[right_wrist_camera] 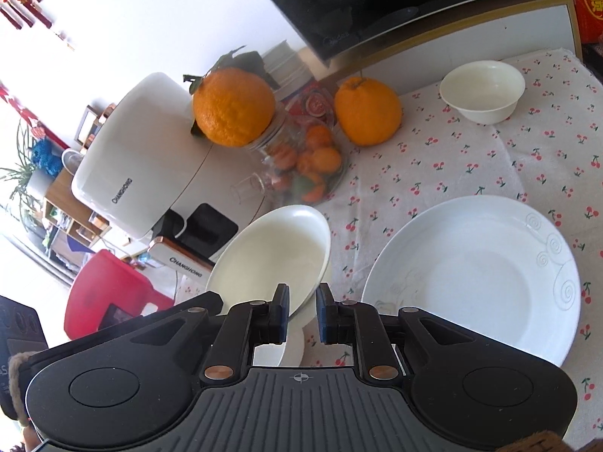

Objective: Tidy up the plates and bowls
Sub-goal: 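Lift the bowl with both grippers and lower it into the first bowl, then open both grippers and release the nested bowl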

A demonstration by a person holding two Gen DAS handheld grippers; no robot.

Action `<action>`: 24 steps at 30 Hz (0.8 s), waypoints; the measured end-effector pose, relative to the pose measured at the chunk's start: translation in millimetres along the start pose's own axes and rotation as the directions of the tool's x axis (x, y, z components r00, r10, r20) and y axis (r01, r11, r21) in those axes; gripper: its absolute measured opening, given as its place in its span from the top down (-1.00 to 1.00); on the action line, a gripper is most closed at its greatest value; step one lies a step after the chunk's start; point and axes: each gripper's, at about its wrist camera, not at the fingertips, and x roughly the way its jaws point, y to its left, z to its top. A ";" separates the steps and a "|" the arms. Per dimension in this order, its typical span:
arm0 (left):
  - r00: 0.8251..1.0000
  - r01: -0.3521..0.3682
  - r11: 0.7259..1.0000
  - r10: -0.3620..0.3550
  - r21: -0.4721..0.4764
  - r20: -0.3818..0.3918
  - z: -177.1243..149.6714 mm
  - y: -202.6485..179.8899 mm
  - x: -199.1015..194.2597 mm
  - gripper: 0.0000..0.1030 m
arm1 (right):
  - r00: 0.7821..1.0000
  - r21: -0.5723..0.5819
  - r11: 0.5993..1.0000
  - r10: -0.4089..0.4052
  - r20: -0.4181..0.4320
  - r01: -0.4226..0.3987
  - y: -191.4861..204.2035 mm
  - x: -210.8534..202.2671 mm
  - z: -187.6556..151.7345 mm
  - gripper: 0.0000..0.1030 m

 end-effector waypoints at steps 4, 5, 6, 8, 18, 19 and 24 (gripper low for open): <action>1.000 -0.031 0.999 0.030 0.011 0.002 -5.5 14.2 -12.9 0.77 | 0.999 -0.028 0.999 0.027 -0.045 -0.028 15.9 10.9 -14.1 0.66; 0.999 -0.042 0.999 0.042 0.013 -0.005 -7.0 17.9 -13.6 0.77 | 0.998 -0.038 0.999 0.028 -0.057 -0.031 20.0 14.5 -17.6 0.66; 0.998 -0.054 0.998 0.054 0.016 -0.013 -8.9 21.0 -13.5 0.77 | 0.997 -0.050 0.998 0.025 -0.068 -0.028 24.2 18.5 -21.0 0.66; 0.996 -0.080 0.997 0.081 0.019 -0.030 -13.4 28.7 -13.6 0.77 | 0.996 -0.071 0.997 0.019 -0.087 -0.025 30.6 25.5 -26.9 0.65; 0.987 -0.143 0.989 0.146 0.042 -0.071 -25.6 50.2 -11.3 0.74 | 0.990 -0.146 0.989 -0.009 -0.139 -0.012 53.7 50.9 -43.7 0.65; 0.986 -0.148 0.988 0.151 0.047 -0.074 -26.2 50.6 -10.3 0.74 | 0.990 -0.156 0.988 -0.017 -0.141 -0.006 55.0 53.1 -44.7 0.65; 0.983 -0.161 0.984 0.167 0.078 -0.080 -28.1 50.9 -7.2 0.71 | 0.989 -0.168 0.986 -0.031 -0.147 0.006 56.2 59.5 -44.8 0.65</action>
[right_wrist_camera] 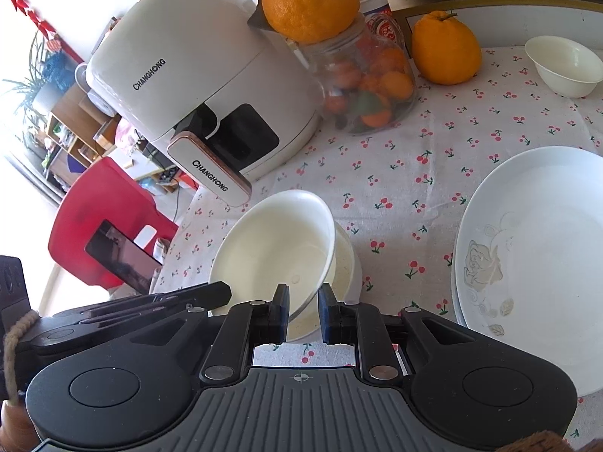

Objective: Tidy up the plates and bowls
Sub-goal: 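Open both grippers and release the nested bowl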

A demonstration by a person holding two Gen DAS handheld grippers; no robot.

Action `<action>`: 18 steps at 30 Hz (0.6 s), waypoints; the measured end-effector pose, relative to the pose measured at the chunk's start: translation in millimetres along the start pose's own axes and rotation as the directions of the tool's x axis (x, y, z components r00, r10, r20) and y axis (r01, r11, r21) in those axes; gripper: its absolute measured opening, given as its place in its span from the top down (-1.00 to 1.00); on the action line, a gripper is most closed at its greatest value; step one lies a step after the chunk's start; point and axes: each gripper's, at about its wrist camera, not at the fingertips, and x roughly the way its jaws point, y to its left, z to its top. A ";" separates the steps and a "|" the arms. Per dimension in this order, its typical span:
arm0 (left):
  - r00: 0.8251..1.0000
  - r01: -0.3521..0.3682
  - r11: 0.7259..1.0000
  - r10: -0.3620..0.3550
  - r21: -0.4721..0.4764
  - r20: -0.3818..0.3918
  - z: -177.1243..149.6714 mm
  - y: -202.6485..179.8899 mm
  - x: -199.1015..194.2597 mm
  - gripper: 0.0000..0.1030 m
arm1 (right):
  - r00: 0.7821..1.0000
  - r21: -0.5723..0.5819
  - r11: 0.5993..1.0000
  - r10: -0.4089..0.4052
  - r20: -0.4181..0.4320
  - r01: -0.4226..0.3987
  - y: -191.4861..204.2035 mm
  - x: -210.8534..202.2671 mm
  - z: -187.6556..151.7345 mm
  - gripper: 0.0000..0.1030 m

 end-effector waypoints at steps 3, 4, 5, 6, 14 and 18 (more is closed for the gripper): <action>1.000 -0.004 1.000 0.004 0.002 -0.016 -1.8 -0.4 2.6 0.69 | 1.000 0.003 1.000 -0.004 0.000 0.004 -0.4 2.1 0.9 0.65; 1.000 -0.007 1.000 0.007 0.004 -0.020 -2.1 -0.8 3.2 0.69 | 1.000 0.001 1.000 -0.006 -0.002 0.006 -0.3 2.9 0.9 0.65; 1.000 -0.009 1.000 0.009 0.007 -0.024 -2.4 -1.0 3.7 0.68 | 1.000 -0.003 1.000 -0.009 -0.003 0.009 -0.4 3.8 0.9 0.65; 1.000 -0.010 1.000 0.010 0.008 -0.028 -2.2 -1.2 4.8 0.67 | 1.000 -0.007 1.000 -0.013 -0.006 0.013 0.1 4.5 0.6 0.65; 0.998 -0.035 0.999 0.035 0.006 -0.050 -2.4 0.4 10.7 0.57 | 0.999 -0.018 0.999 -0.031 -0.008 0.031 -3.5 3.4 2.6 0.58; 0.998 -0.040 0.999 0.040 -0.006 -0.050 -1.3 1.8 11.0 0.39 | 1.000 -0.005 1.000 -0.029 0.001 0.029 -7.2 -0.5 4.5 0.55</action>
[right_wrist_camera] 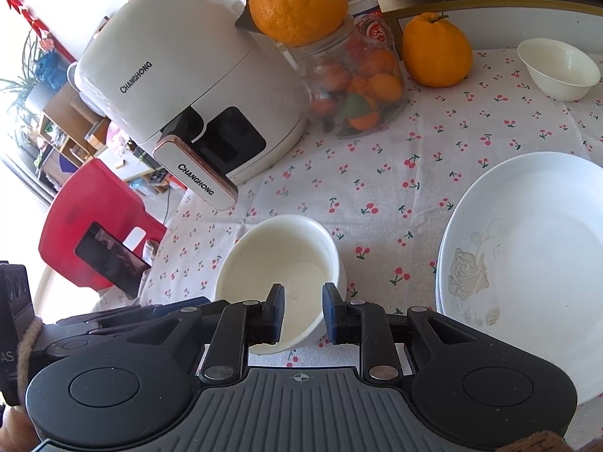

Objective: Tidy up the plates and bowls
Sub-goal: 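Open both grippers and release the nested bowl, then move both grippers to the small white bowl by the microwave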

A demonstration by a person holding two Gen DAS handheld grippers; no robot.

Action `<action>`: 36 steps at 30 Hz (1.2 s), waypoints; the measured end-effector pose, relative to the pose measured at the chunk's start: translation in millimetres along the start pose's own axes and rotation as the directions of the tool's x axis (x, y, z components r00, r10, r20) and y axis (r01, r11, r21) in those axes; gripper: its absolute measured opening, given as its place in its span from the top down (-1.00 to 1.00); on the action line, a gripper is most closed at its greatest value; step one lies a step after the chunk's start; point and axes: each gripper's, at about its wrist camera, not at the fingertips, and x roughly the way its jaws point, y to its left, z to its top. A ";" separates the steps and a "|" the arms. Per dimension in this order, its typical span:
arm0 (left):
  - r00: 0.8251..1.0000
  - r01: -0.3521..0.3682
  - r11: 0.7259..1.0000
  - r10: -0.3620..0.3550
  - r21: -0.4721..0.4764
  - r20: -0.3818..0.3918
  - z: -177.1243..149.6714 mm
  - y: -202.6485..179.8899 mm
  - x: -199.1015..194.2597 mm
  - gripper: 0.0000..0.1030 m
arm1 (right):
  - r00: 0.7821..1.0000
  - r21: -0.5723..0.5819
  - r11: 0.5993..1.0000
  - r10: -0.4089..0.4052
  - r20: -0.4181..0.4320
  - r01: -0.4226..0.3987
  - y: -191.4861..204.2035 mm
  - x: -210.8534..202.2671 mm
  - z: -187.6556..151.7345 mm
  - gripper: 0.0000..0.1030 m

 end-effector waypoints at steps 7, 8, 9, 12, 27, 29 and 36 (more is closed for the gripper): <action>1.000 0.002 1.000 -0.002 0.000 0.010 2.6 -1.0 -2.1 0.30 | 0.999 -0.009 1.000 -0.025 0.024 0.025 -1.3 -1.6 1.1 0.55; 1.000 0.002 1.000 -0.002 0.001 0.009 2.6 -1.1 -2.0 0.30 | 0.999 -0.008 0.999 -0.035 0.029 0.036 -1.5 -1.2 1.0 0.55; 1.000 0.002 1.000 -0.002 0.000 0.008 2.5 -0.7 -2.0 0.30 | 0.999 -0.009 0.999 -0.043 0.033 0.043 -1.8 -0.7 1.1 0.55; 1.000 0.000 1.000 0.000 -0.006 0.007 2.5 0.4 -1.9 0.26 | 0.998 0.000 0.999 -0.050 0.038 0.050 -3.7 -0.6 1.7 0.55; 0.996 -0.004 0.999 0.007 -0.031 0.084 24.3 -18.6 -6.7 -0.41 | 0.987 0.073 0.996 -0.063 0.145 0.053 -21.6 -36.2 30.5 0.11; 0.996 -0.006 1.000 0.007 -0.018 0.091 27.1 -25.7 -5.7 -0.51 | 0.982 0.080 0.994 -0.081 0.170 0.069 -27.5 -44.9 35.4 -0.04; 0.994 0.025 1.000 -0.025 0.009 0.102 36.6 -48.2 -4.3 -0.68 | 0.963 0.103 0.988 -0.140 0.228 0.119 -47.0 -70.7 47.8 -0.39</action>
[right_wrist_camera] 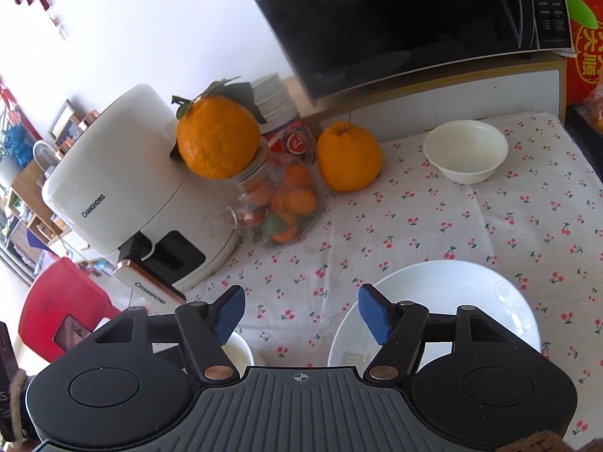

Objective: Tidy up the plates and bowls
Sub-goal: 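Move both grippers to the small white bowl by the microwave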

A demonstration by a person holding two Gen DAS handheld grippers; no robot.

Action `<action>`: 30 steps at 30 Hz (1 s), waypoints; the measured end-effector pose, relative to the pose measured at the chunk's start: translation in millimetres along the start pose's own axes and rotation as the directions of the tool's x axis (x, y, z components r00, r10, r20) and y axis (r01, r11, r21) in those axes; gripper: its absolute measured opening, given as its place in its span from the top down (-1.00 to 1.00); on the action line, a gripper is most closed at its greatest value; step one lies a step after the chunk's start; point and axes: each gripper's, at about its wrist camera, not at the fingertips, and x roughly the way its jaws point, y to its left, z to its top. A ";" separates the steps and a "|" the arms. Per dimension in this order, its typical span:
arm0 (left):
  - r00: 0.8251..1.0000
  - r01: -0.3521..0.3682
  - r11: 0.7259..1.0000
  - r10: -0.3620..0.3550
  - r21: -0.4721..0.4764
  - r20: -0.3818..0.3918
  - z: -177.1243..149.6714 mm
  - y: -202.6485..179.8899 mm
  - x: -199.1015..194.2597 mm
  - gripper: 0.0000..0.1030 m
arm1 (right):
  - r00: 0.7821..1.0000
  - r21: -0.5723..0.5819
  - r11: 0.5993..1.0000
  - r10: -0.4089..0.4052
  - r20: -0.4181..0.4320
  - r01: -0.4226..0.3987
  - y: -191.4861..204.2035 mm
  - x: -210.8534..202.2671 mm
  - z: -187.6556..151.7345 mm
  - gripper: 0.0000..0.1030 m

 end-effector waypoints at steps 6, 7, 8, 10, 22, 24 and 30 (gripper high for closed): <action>0.999 0.002 0.999 -0.003 0.036 0.045 7.9 -17.9 -1.9 -0.88 | 0.997 -0.010 0.999 -0.052 0.064 0.053 -23.3 -19.6 20.9 -0.68; 0.999 0.000 0.999 -0.002 0.040 0.046 10.4 -21.5 0.2 -0.89 | 0.995 -0.004 0.998 -0.060 0.079 0.060 -28.1 -23.3 24.6 -0.72; 0.999 0.000 0.999 -0.002 0.045 0.044 12.5 -25.0 2.6 -0.90 | 0.994 -0.001 0.998 -0.066 0.091 0.066 -31.5 -26.2 28.1 -0.77; 0.999 0.007 0.998 -0.010 0.056 0.044 17.5 -34.6 7.7 -0.90 | 0.989 -0.004 0.996 -0.084 0.119 0.085 -39.4 -34.8 37.3 -0.84; 0.995 0.099 0.990 -0.101 0.100 0.019 71.7 -107.0 72.3 -0.99 | 0.962 -0.007 0.982 -0.182 0.203 0.187 -91.4 -33.8 101.1 -1.00; 0.995 0.089 0.991 -0.092 0.105 0.032 77.9 -117.2 84.5 -0.99 | 0.966 0.009 0.982 -0.185 0.180 0.187 -103.8 -21.9 107.8 -1.00; 0.999 0.026 0.983 -0.034 0.179 0.042 86.2 -149.5 127.5 -0.99 | 0.975 0.066 0.980 -0.196 0.109 0.189 -141.1 22.2 123.0 -1.00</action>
